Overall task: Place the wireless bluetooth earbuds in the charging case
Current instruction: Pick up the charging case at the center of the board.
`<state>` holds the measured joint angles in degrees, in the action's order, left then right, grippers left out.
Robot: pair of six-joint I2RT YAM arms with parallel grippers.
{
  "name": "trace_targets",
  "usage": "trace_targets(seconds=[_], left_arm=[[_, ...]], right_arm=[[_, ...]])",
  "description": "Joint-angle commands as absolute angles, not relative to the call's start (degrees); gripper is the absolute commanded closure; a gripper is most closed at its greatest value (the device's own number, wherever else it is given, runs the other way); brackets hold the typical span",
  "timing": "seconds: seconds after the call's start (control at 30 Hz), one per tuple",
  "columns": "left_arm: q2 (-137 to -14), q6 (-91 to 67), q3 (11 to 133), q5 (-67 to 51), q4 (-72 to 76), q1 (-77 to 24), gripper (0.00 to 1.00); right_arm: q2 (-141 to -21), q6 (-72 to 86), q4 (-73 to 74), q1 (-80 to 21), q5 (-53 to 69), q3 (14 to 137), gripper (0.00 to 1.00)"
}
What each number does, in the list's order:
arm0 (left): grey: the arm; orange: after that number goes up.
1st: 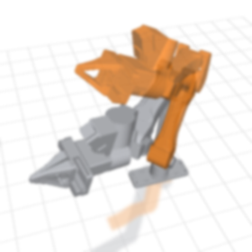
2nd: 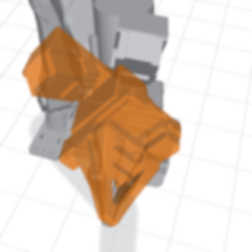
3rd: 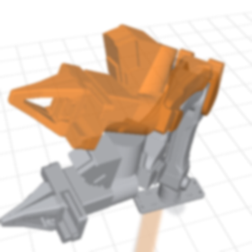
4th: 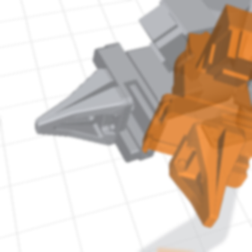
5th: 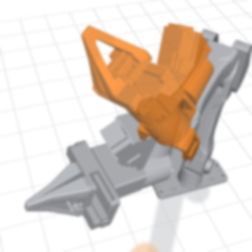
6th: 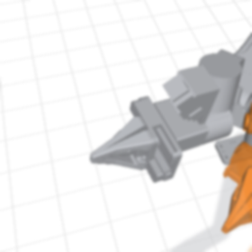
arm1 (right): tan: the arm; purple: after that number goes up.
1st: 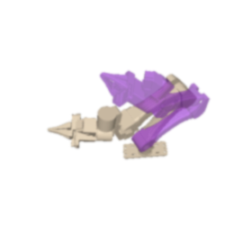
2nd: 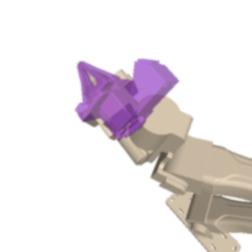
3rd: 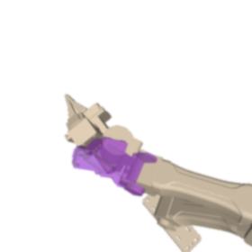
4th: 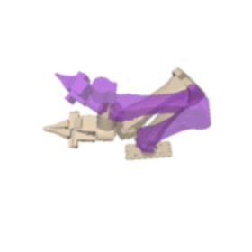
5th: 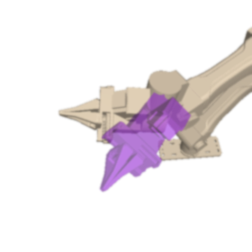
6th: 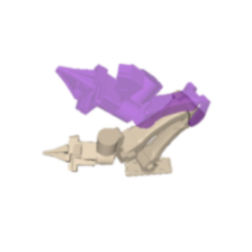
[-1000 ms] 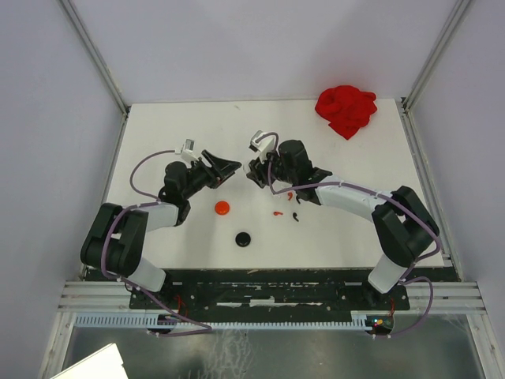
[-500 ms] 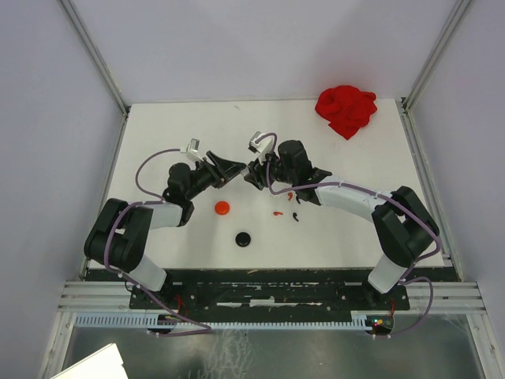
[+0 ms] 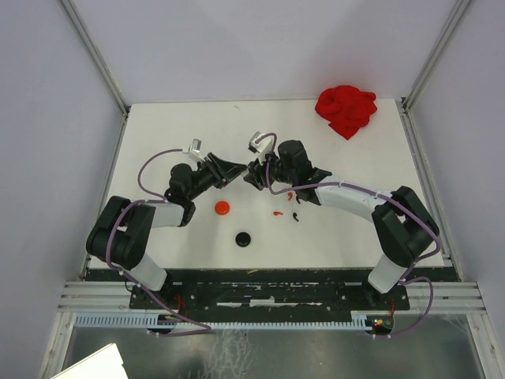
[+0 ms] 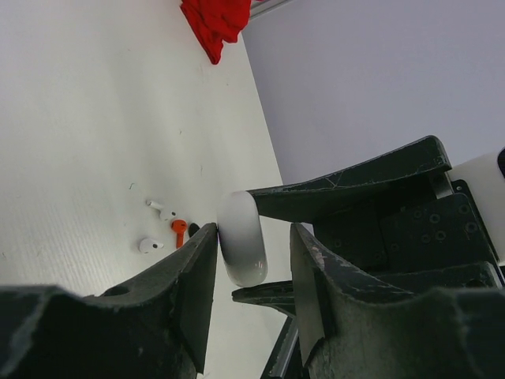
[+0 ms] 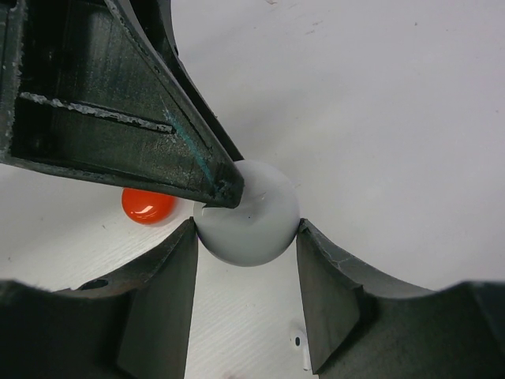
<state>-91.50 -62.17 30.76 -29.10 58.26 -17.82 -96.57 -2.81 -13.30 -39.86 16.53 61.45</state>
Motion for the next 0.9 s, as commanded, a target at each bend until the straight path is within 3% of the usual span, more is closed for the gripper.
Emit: trace_targets(seconds=[0.0,0.23,0.4,0.43,0.53,0.57,0.87], left_arm=[[-92.0,-63.9,31.8,-29.8,62.7,-18.2,0.53],[-92.7,-64.5,31.8,-30.3,64.0,-18.2,0.66],[-93.1,-64.8,31.7,-30.5,64.8,-18.2,0.81],[-93.2,-64.9,31.7,-30.5,64.9,-18.2,0.86],[-93.3,-65.1,31.8,-30.1,64.8,-18.2,0.97],[-93.2,-65.1,31.8,-29.8,64.6,-18.2,0.97],[-93.9,-64.8,33.1,-29.9,64.5,-18.2,0.97]], right_arm=[[-94.7,-2.3,-16.6,-39.8,17.4,61.9,0.8],[-94.9,-2.3,-16.7,-39.7,17.4,61.9,0.79],[-94.9,-2.2,-16.8,-39.7,17.5,61.9,0.77],[-94.9,-2.0,-16.8,-39.7,17.3,61.9,0.68],[-94.1,-0.7,-16.7,-39.3,16.8,61.9,0.27],[-93.3,0.0,-16.5,-39.0,16.5,61.7,0.21],[-82.9,9.5,-16.4,-34.6,13.3,56.7,0.02]])
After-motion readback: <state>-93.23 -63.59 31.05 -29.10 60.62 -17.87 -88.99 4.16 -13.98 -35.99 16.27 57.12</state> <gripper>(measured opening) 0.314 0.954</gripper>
